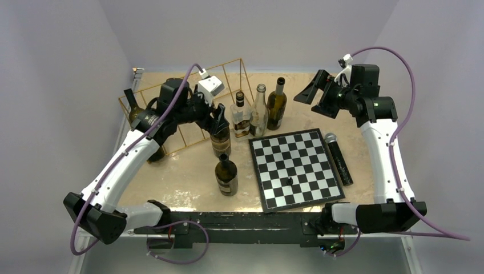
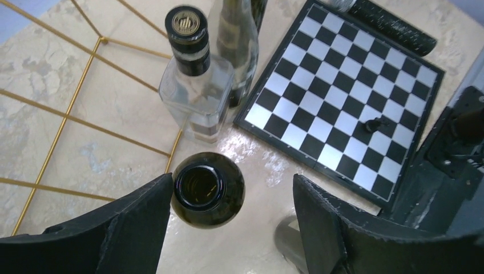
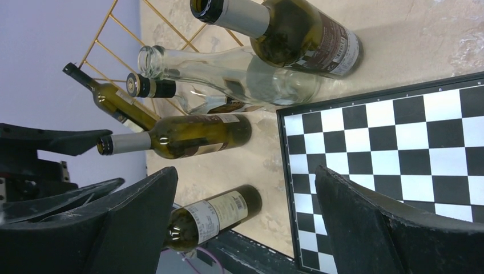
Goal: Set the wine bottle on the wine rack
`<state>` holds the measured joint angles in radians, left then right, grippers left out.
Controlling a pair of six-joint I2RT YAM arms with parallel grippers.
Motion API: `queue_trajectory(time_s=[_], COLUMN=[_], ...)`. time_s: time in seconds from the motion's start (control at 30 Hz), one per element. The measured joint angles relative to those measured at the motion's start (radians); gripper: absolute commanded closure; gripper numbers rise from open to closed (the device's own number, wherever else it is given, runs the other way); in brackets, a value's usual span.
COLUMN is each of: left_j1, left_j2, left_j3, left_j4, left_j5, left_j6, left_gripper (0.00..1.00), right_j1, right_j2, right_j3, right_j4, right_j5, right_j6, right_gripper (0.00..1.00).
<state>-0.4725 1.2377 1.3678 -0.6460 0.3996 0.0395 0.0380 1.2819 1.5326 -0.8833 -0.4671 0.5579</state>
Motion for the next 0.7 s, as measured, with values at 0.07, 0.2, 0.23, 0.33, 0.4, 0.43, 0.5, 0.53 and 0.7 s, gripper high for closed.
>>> queue_trajectory(time_s=[0.07, 0.2, 0.23, 0.33, 0.4, 0.43, 0.5, 0.53, 0.7], left_j1=[-0.011, -0.017, -0.018, -0.021, -0.021, -0.022, -0.027, -0.029, -0.041], left_j2=[-0.019, -0.083, -0.096, -0.116, -0.119, -0.120, -0.126, -0.130, -0.155], left_j3=[-0.050, -0.162, -0.182, -0.220, -0.243, -0.257, -0.292, -0.312, -0.398], left_j4=[0.028, 0.113, 0.131, 0.194, 0.238, 0.262, 0.312, 0.339, 0.435], left_j5=[-0.037, -0.113, -0.128, -0.161, -0.173, -0.178, -0.189, -0.195, -0.234], left_j6=[0.006, 0.006, 0.005, -0.003, -0.015, -0.026, -0.049, -0.062, -0.101], left_gripper=[0.24, 0.30, 0.32, 0.37, 0.39, 0.40, 0.42, 0.43, 0.49], right_j1=[0.000, 0.000, 0.000, 0.000, 0.000, 0.000, 0.000, 0.000, 0.000], right_j2=[0.004, 0.010, 0.013, 0.021, 0.028, 0.031, 0.036, 0.038, 0.040], right_j3=[0.000, 0.003, 0.005, 0.010, 0.011, 0.012, 0.012, 0.012, 0.012], right_j4=[0.000, -0.003, -0.005, -0.008, -0.009, -0.010, -0.012, -0.014, -0.016], right_j5=[0.000, -0.001, -0.001, -0.001, -0.001, -0.001, -0.001, -0.001, 0.000], right_j6=[0.003, 0.008, 0.010, 0.012, 0.013, 0.013, 0.016, 0.018, 0.021], right_gripper=[0.05, 0.06, 0.06, 0.06, 0.06, 0.06, 0.06, 0.07, 0.07])
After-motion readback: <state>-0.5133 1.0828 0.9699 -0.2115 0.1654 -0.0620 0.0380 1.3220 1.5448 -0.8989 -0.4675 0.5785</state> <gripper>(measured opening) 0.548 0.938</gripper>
